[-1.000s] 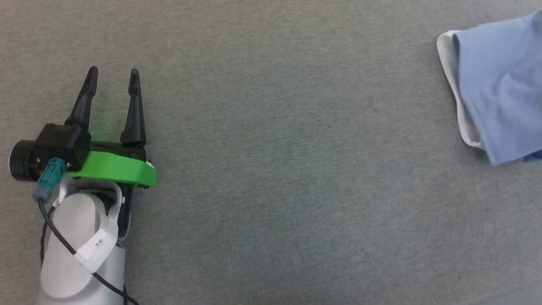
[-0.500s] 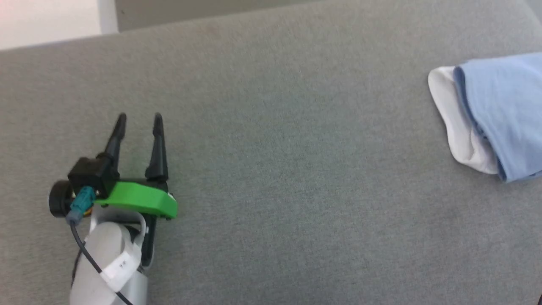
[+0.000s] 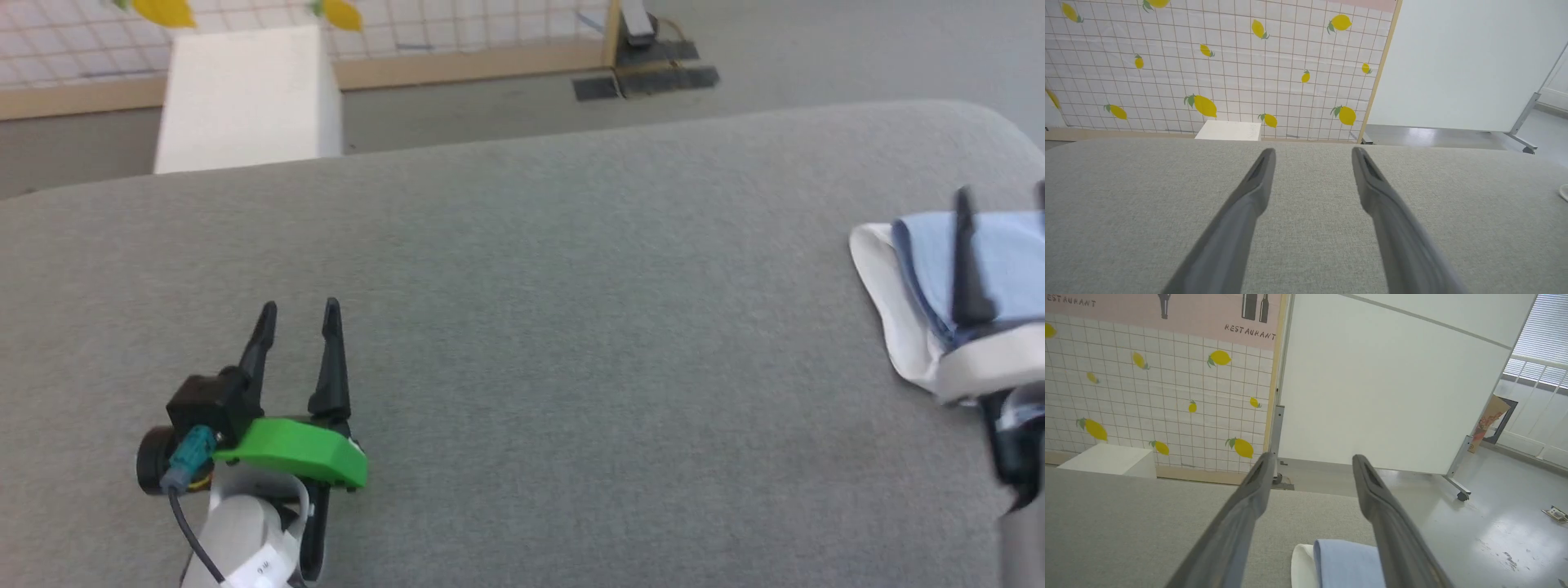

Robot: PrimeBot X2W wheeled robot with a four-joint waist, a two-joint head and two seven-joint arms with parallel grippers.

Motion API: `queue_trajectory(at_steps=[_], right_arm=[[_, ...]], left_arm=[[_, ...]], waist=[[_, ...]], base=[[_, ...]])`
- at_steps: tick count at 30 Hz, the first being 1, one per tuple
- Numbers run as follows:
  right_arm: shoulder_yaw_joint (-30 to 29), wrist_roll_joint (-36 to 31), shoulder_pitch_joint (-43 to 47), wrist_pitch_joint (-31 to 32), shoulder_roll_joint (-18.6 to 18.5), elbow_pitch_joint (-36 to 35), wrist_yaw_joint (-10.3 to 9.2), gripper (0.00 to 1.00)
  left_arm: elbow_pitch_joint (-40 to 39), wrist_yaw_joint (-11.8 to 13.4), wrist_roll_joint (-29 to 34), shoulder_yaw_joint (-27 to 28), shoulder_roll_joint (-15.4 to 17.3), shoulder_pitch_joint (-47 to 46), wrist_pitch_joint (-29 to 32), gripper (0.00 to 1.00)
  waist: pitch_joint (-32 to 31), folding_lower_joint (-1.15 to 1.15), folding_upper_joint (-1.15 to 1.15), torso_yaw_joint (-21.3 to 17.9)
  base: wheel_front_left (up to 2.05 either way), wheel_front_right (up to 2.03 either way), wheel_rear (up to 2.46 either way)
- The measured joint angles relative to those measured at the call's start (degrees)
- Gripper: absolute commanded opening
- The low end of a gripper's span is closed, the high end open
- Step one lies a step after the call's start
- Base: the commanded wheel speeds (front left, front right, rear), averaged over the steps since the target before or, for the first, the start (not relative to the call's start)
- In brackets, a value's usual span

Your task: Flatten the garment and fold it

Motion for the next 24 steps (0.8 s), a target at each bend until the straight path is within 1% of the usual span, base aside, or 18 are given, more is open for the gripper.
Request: queue_trajectory(at_steps=[3,6,11,16,24], right_arm=[[1.8,2.0,3.8,0.5,3.1,-2.9,0.00,1.00],[3.0,3.6,6.4,0.5,5.1,-4.0,0.00,1.00],[4.3,5.8,9.8,0.1,7.1,-4.0,0.00,1.00],[4.4,6.3,13.2,-0.3,8.2,-3.7,0.00,1.00],[5.5,6.7,16.5,-0.3,8.4,-3.0,0.00,1.00]], left_arm=[[0.0,0.0,-0.1,-0.8,-0.5,0.8,0.0,1.00],[0.0,0.0,-0.2,-1.6,-0.7,1.3,0.0,1.00],[0.1,0.0,-0.3,-2.5,-0.9,1.9,0.0,1.00],[0.7,0.0,-0.4,-3.5,-1.1,2.9,0.0,1.00],[1.0,0.3,-1.0,-4.6,-1.2,4.2,0.0,1.00]], waist=[[-1.4,0.00,0.00,1.8],[-2.5,0.00,0.00,3.6],[-3.9,0.00,0.00,6.0],[-5.3,0.00,0.00,7.9],[-6.8,0.00,0.00,9.7]], base=[[0.00,0.00,0.00],[0.00,0.00,0.00],[0.00,0.00,0.00],[0.00,0.00,0.00],[0.00,0.00,0.00]])
